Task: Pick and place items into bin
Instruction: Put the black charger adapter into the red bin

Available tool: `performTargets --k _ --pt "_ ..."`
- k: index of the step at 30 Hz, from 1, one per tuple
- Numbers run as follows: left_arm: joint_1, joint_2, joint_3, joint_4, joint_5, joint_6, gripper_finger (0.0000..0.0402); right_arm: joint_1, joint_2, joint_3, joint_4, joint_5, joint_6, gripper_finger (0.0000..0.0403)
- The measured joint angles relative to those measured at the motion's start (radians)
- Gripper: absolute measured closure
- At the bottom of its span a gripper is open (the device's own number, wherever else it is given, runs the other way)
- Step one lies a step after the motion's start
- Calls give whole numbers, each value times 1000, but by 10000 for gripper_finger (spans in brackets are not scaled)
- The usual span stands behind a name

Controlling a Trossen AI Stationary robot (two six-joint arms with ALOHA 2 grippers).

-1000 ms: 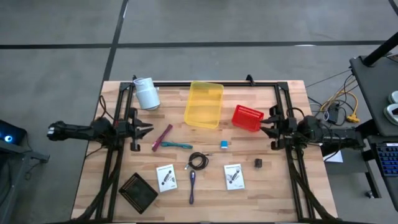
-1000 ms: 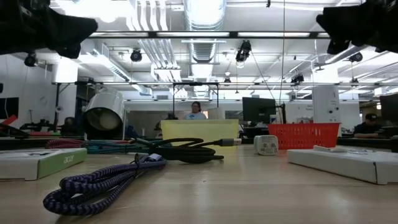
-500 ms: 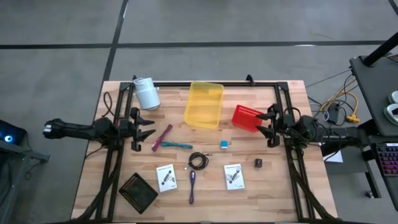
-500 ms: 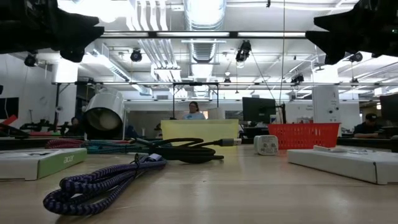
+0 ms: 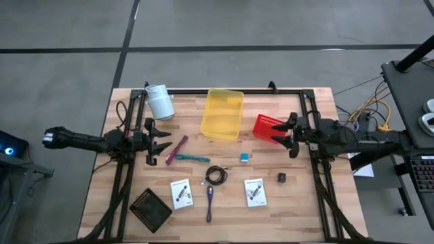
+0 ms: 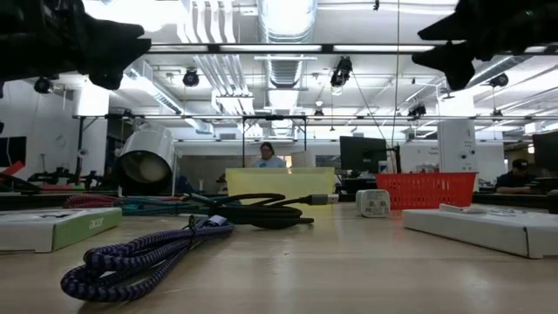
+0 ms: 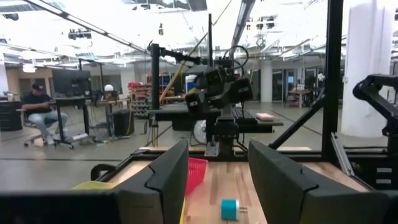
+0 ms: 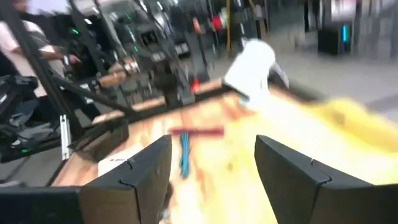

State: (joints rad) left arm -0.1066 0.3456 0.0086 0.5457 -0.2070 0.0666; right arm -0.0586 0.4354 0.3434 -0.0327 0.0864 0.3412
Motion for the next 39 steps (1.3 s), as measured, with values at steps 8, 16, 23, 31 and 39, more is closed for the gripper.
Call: performTargets --k 8,16,23,31,39 --pt "0 24 0 13 0 0 249 2 215 199 -345 20 326 188" --pt "0 40 -1 56 0 1 249 18 378 340 -613 19 600 188" --pt "0 36 -1 48 0 -6 249 84 474 426 -774 15 813 188" --pt "0 38 -2 45 0 -6 249 203 557 436 -852 -65 1125 188" --pt "0 47 -2 37 -1 0 249 374 668 436 -851 -85 1438 188"
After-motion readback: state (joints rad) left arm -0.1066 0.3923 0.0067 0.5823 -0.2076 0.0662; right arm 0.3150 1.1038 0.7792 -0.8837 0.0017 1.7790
